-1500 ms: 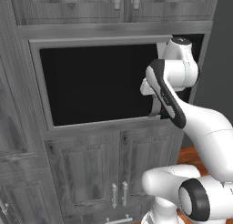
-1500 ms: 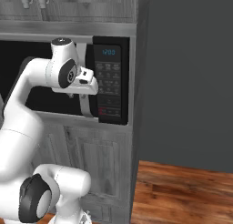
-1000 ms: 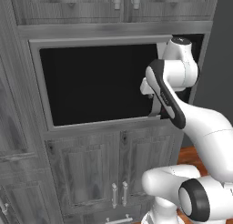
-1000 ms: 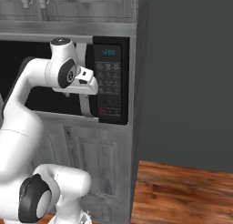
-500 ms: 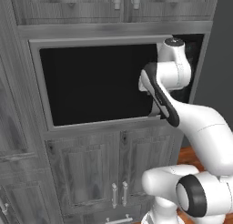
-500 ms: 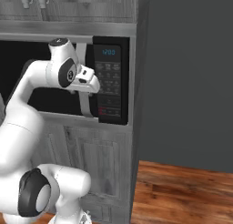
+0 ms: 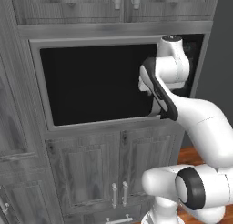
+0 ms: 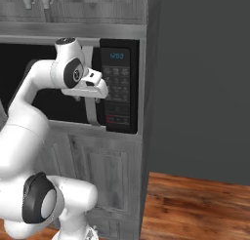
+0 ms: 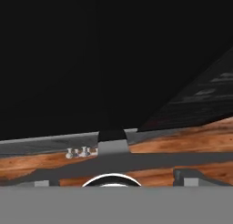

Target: Place the sponge inside the microwave to prepare for sanitizing.

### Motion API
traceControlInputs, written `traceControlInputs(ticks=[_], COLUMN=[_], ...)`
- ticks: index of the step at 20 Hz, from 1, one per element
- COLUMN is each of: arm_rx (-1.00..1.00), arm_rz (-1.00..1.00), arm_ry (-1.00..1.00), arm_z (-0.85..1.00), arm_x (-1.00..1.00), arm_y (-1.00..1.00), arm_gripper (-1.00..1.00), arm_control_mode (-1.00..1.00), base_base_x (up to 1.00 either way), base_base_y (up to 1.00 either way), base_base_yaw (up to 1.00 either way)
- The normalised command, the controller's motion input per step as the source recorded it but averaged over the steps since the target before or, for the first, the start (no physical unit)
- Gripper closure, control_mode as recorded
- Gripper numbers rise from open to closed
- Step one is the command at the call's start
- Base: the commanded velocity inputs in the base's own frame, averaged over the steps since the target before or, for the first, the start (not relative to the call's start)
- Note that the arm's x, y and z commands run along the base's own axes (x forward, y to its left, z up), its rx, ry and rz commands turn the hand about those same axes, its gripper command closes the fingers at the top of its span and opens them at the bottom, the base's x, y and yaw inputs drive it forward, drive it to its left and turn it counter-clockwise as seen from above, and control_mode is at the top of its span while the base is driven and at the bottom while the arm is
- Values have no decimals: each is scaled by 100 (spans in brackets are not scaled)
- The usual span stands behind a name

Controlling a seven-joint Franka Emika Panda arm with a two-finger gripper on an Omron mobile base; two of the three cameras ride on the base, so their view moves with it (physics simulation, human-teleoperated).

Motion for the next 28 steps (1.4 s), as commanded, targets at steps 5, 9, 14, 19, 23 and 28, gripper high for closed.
traceControlInputs(ticks=[5,9,14,19,23,28], arm_rx=[-3,-5,-1,0,0,0], arm_rz=[0,0,0,0,0,0], arm_ry=[-27,-40,-37,-31,-23,-18], arm_z=[-18,-3,0,-4,-11,-11], arm_x=[3,0,9,22,26,35], arm_y=[-10,0,0,-19,-8,0], arm_gripper=[-100,-100,-100,-100,-100,-100], arm_control_mode=[-100,-100,-100,-100,-100,-100], base_base_x=[0,0,0,0,0,0], base_base_y=[0,0,0,0,0,0], base_base_yaw=[0,0,0,0,0,0])
